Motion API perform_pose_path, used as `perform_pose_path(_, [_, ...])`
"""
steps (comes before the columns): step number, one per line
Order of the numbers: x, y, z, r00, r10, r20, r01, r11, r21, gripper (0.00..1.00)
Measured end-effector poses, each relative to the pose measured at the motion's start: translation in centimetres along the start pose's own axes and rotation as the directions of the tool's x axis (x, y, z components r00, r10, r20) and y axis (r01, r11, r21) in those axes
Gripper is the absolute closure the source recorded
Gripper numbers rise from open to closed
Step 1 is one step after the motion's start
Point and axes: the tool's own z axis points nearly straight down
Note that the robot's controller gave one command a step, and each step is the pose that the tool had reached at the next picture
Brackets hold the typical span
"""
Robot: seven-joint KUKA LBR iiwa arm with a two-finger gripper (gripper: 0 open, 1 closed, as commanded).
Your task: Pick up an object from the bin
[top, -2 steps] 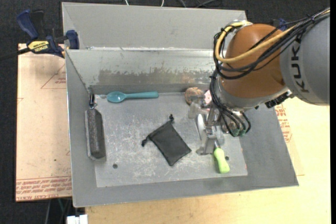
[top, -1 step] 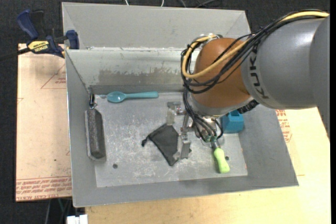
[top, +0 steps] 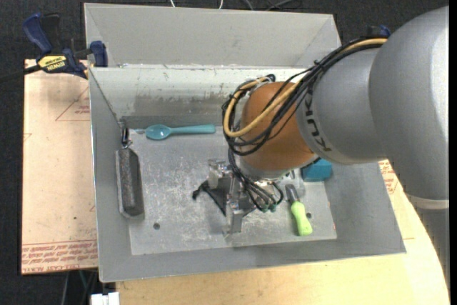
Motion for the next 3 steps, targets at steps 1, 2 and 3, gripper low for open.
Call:
perform_pose_path(1, [-0.4, -1.4, 0.3, 0.973, 0.231, 0.001, -0.231, 0.973, -0.003, 0.00])
perform_pose_path(2, [-1.4, -2.6, -0.5, 0.976, 0.217, -0.003, -0.217, 0.976, -0.002, 0.00])
perform_pose_path(3, [-1.7, -1.7, -0.7, 0.919, 0.395, -0.002, -0.395, 0.919, -0.003, 0.00])
